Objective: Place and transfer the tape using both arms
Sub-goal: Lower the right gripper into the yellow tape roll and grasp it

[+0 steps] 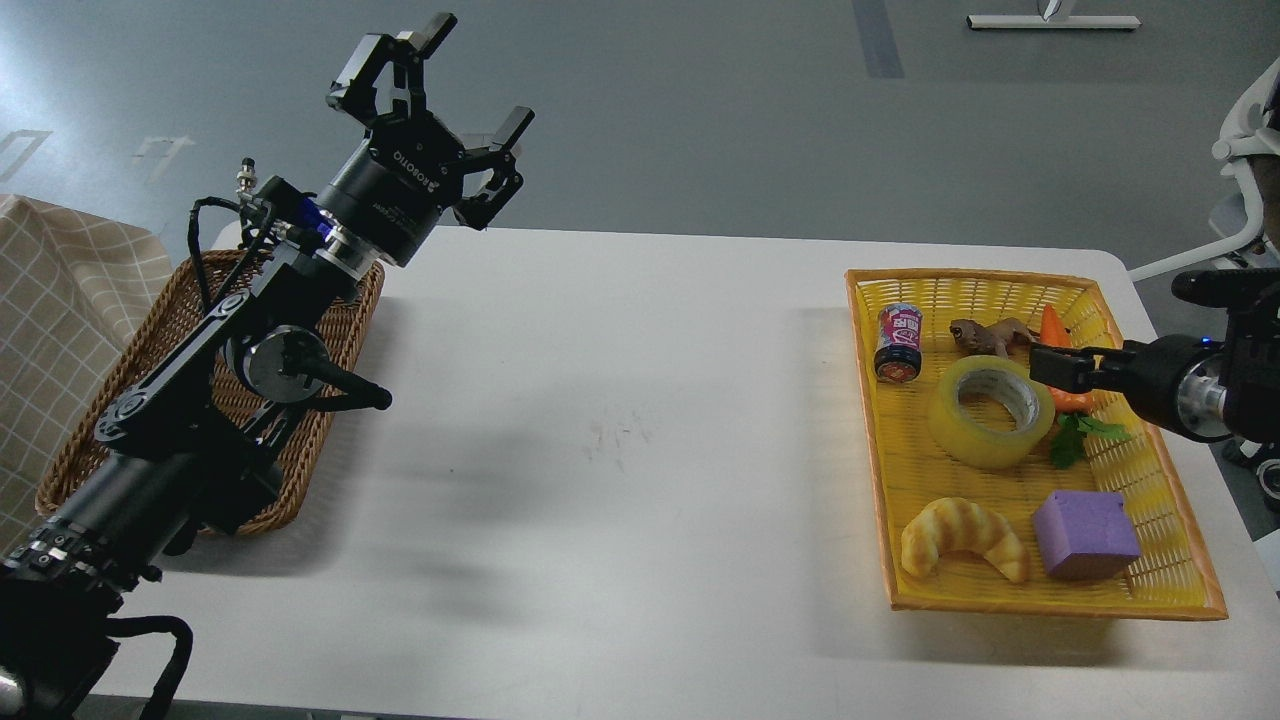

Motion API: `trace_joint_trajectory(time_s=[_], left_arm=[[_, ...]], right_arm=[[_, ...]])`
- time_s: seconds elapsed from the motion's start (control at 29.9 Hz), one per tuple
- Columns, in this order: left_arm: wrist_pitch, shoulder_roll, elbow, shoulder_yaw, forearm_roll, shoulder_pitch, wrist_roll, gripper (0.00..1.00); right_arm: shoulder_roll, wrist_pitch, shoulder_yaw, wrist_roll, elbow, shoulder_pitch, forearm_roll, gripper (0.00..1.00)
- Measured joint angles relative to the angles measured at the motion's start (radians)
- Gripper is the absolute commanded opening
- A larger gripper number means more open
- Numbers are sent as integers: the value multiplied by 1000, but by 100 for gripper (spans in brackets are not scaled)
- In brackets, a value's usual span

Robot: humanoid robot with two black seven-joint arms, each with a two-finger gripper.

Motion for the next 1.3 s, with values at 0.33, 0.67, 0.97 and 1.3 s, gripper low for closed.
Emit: trace_joint_trajectory(time_s=[0.33,0.67,0.97,1.3], left_arm=[[0,-2,0,-1,0,0,0,98],[0,-1,0,1,0,-1,0,98],[0,-1,0,1,0,0,0,98],[0,1,0,1,0,1,0,98]], right_arm=[[53,0,-14,-2,-30,4,-99,96],[96,0,-47,-1,-62,13,-119,93],[121,0,-62,-1,-108,17,-122,85],[149,0,-71,-1,-134,19,-140,78]])
